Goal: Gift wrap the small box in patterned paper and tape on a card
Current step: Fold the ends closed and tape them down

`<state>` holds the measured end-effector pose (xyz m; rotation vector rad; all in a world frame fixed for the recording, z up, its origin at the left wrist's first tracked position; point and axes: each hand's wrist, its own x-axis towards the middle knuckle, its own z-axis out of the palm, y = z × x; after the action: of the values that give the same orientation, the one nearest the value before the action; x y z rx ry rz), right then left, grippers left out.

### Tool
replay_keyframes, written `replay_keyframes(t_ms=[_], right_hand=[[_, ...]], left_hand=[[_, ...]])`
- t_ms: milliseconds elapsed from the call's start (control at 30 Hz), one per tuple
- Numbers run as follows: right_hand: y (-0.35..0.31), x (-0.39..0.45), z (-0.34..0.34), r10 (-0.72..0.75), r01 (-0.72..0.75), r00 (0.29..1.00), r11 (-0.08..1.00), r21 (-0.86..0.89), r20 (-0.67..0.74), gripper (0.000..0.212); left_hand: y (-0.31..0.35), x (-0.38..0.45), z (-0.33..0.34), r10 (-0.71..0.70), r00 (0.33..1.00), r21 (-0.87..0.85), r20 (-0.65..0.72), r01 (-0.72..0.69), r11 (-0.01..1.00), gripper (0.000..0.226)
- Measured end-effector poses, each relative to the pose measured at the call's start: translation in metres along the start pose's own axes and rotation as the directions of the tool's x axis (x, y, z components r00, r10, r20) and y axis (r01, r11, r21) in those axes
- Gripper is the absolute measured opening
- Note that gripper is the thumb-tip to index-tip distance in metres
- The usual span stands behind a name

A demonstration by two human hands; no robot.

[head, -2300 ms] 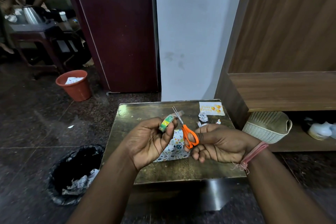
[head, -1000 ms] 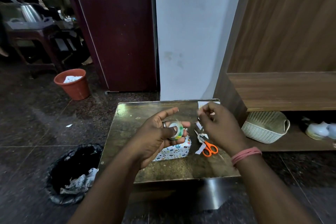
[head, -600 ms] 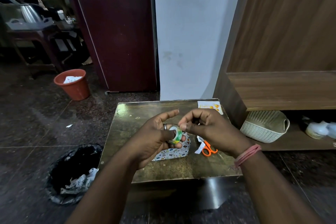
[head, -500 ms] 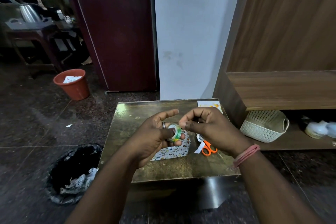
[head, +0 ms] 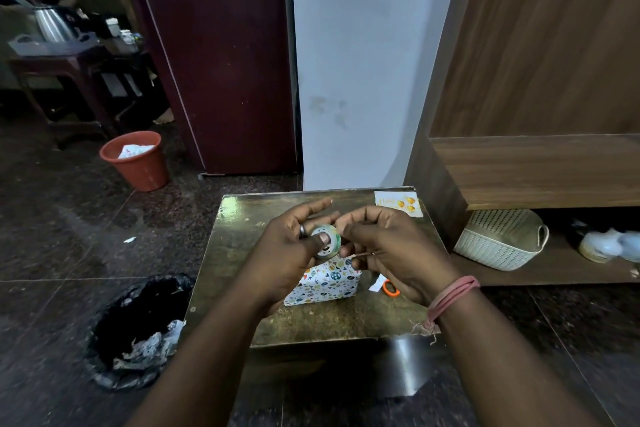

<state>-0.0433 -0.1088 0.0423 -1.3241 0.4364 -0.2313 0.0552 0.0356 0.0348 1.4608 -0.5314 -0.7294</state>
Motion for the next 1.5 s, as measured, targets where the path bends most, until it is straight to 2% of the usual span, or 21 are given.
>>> replay_keyframes(t_ms=[67,100,200,267,400,500,567,633,700,733,833,1000,1100,1200,1233,1267,1367,1400,1467,1500], right_hand=[[0.000,0.000,-0.001,0.032,-0.032,0.999,0.997,0.072,-0.002,0.043],[0.000,0.000,-0.002,0.035,-0.035,0.999,0.996,0.078,0.008,0.049],[-0.003,-0.001,-0.007,0.036,-0.042,0.997,0.994,0.102,0.067,0.050],[-0.005,-0.003,-0.008,0.018,-0.028,0.995,0.995,0.100,0.099,0.060],[0.001,0.000,-0.005,-0.067,0.066,0.998,0.995,-0.081,-0.011,0.059],[-0.001,0.003,-0.014,-0.114,0.105,0.991,0.988,-0.111,-0.074,0.055],[-0.006,0.004,-0.028,-0.128,0.096,0.981,0.973,-0.212,-0.143,0.057],[-0.004,0.005,-0.046,-0.156,0.023,0.958,0.879,-0.475,-0.242,0.061],[0.005,0.006,-0.063,-0.196,-0.095,0.933,0.678,-0.729,-0.303,0.067],[0.009,0.005,-0.068,-0.201,-0.146,0.927,0.584,-0.799,-0.316,0.068],[0.019,0.005,-0.073,-0.188,-0.208,0.924,0.485,-0.850,-0.333,0.061],[0.029,0.007,-0.065,-0.199,-0.178,0.932,0.481,-0.858,-0.305,0.066],[0.023,0.004,-0.060,-0.147,-0.207,0.946,0.407,-0.889,-0.288,0.040],[0.020,0.008,-0.052,-0.217,-0.209,0.930,0.354,-0.912,-0.298,0.008],[0.020,0.010,-0.049,-0.262,-0.200,0.916,0.360,-0.911,-0.304,0.008],[0.021,0.013,-0.044,-0.261,-0.214,0.911,0.363,-0.907,-0.319,0.017],[0.036,0.017,-0.034,-0.166,-0.221,0.942,0.343,-0.913,-0.291,0.029],[0.039,0.016,-0.031,-0.131,-0.230,0.949,0.339,-0.912,-0.288,0.027],[0.047,0.016,-0.032,-0.104,-0.256,0.948,0.311,-0.915,-0.300,0.008],[0.047,0.016,-0.033,-0.084,-0.272,0.947,0.308,-0.912,-0.311,0.019]], left_hand=[[-0.001,0.000,0.002,0.013,0.999,0.014,-0.035,-0.013,1.000,0.053],[-0.001,0.001,0.002,0.017,0.998,0.003,-0.053,-0.016,1.000,0.053],[-0.003,0.003,0.004,0.025,0.993,-0.035,-0.112,-0.029,0.999,0.052],[-0.005,0.004,0.005,0.037,0.991,-0.047,-0.129,-0.043,0.998,0.052],[-0.008,0.004,0.013,0.073,0.990,-0.035,-0.124,-0.078,0.996,0.055],[-0.008,0.004,0.015,0.078,0.991,-0.105,-0.104,-0.089,0.990,0.055],[-0.005,0.005,0.012,0.075,0.990,-0.155,-0.122,-0.093,0.983,0.055],[-0.002,0.005,0.008,0.064,0.987,-0.201,-0.144,-0.093,0.975,0.050],[-0.001,0.005,0.005,0.041,0.990,-0.245,-0.137,-0.074,0.967,0.043],[-0.001,0.004,0.005,0.031,0.991,-0.256,-0.128,-0.063,0.965,0.040],[-0.001,0.000,0.009,0.004,0.995,-0.241,-0.103,-0.029,0.970,0.037],[-0.004,-0.001,0.010,-0.038,0.996,-0.184,-0.080,0.022,0.983,0.032],[-0.003,-0.002,0.008,-0.049,0.995,-0.182,-0.082,0.033,0.983,0.032],[-0.001,-0.001,0.007,-0.052,0.995,-0.204,-0.087,0.033,0.978,0.033],[-0.001,0.000,0.007,-0.055,0.994,-0.209,-0.091,0.035,0.977,0.033],[-0.001,0.000,0.006,-0.057,0.994,-0.211,-0.094,0.036,0.977,0.032],[-0.002,0.001,0.006,-0.061,0.993,-0.211,-0.105,0.038,0.977,0.031],[-0.003,0.001,0.006,-0.063,0.992,-0.210,-0.108,0.039,0.977,0.031],[-0.003,0.000,0.007,-0.067,0.992,-0.207,-0.109,0.043,0.977,0.031],[-0.003,0.000,0.007,-0.067,0.992,-0.208,-0.108,0.044,0.977,0.031]])
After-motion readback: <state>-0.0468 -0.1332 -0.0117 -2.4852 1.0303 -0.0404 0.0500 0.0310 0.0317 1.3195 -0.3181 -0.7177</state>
